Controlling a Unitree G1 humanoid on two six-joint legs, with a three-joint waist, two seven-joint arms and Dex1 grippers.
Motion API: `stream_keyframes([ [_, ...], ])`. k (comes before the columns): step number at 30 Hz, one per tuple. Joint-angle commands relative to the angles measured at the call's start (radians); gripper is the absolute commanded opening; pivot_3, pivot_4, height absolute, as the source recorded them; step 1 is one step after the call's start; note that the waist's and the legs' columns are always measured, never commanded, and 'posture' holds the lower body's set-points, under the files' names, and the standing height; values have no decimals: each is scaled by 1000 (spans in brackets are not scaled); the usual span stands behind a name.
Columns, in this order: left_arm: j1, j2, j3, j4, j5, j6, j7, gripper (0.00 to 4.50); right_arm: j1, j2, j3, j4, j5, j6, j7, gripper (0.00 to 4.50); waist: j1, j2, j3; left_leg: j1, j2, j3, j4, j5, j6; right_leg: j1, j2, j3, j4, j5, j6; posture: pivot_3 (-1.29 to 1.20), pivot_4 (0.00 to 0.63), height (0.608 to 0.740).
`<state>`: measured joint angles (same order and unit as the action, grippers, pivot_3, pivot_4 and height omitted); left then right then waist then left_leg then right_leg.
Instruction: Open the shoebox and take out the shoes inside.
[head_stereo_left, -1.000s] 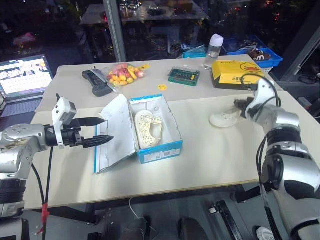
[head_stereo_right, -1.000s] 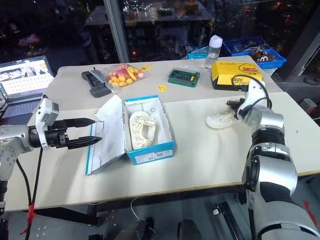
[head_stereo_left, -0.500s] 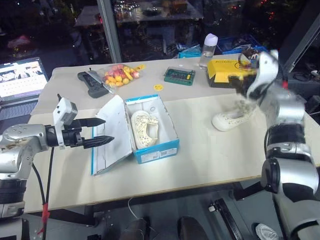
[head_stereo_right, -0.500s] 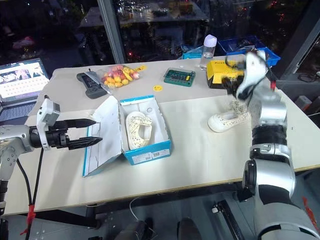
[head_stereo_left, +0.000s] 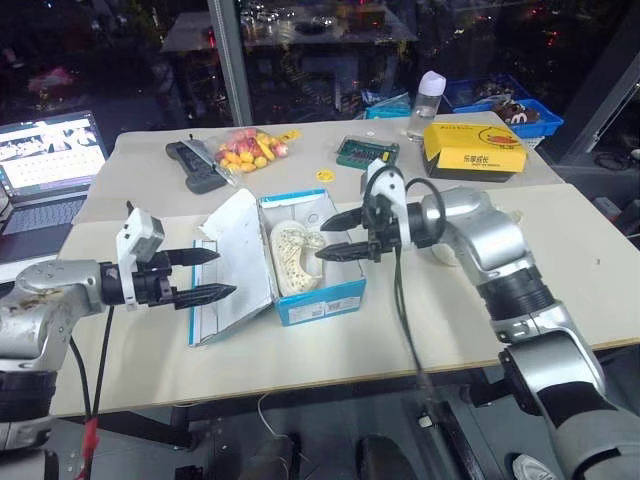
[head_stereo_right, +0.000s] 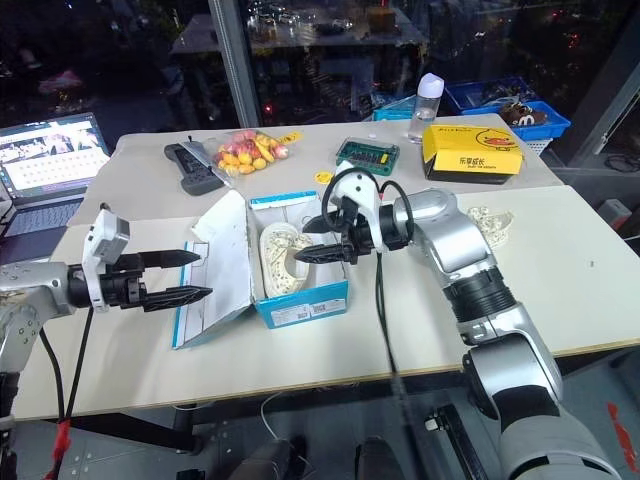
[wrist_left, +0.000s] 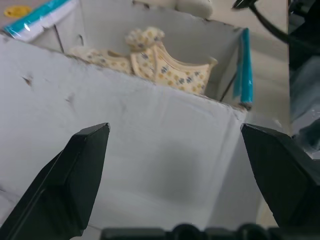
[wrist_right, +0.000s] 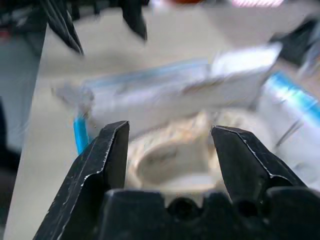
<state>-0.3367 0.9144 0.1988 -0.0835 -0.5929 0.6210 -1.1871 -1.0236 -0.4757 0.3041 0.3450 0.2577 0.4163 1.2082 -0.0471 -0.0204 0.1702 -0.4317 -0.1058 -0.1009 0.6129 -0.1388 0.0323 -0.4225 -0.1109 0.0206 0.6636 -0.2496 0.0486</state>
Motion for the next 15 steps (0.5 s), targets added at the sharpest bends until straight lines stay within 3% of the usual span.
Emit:
stream_keyframes([
  [1,12,9,49,-57,-31,14,24,4500,-106,70,6,173,-60,-115,9,3169,-3,0,0,0,0,0,0,0,0,0,1,0,0,0,0,0,150,738],
  [2,16,9,56,-64,-36,20,29,4500,-125,89,7,226,-78,-141,4,3169,-6,0,0,0,1,0,0,0,-1,0,1,0,0,1,-1,0,150,738],
  [7,48,15,74,-96,-52,32,45,4500,-202,167,-2,469,-152,-266,-24,4362,-8,0,0,1,1,0,-2,0,-1,0,2,0,0,1,-2,0,150,738],
  [15,62,14,88,-113,-60,40,67,4500,-253,278,3,724,-260,-408,-98,4362,-15,0,0,3,1,0,-2,-2,-5,1,2,0,0,1,-2,0,150,738],
])
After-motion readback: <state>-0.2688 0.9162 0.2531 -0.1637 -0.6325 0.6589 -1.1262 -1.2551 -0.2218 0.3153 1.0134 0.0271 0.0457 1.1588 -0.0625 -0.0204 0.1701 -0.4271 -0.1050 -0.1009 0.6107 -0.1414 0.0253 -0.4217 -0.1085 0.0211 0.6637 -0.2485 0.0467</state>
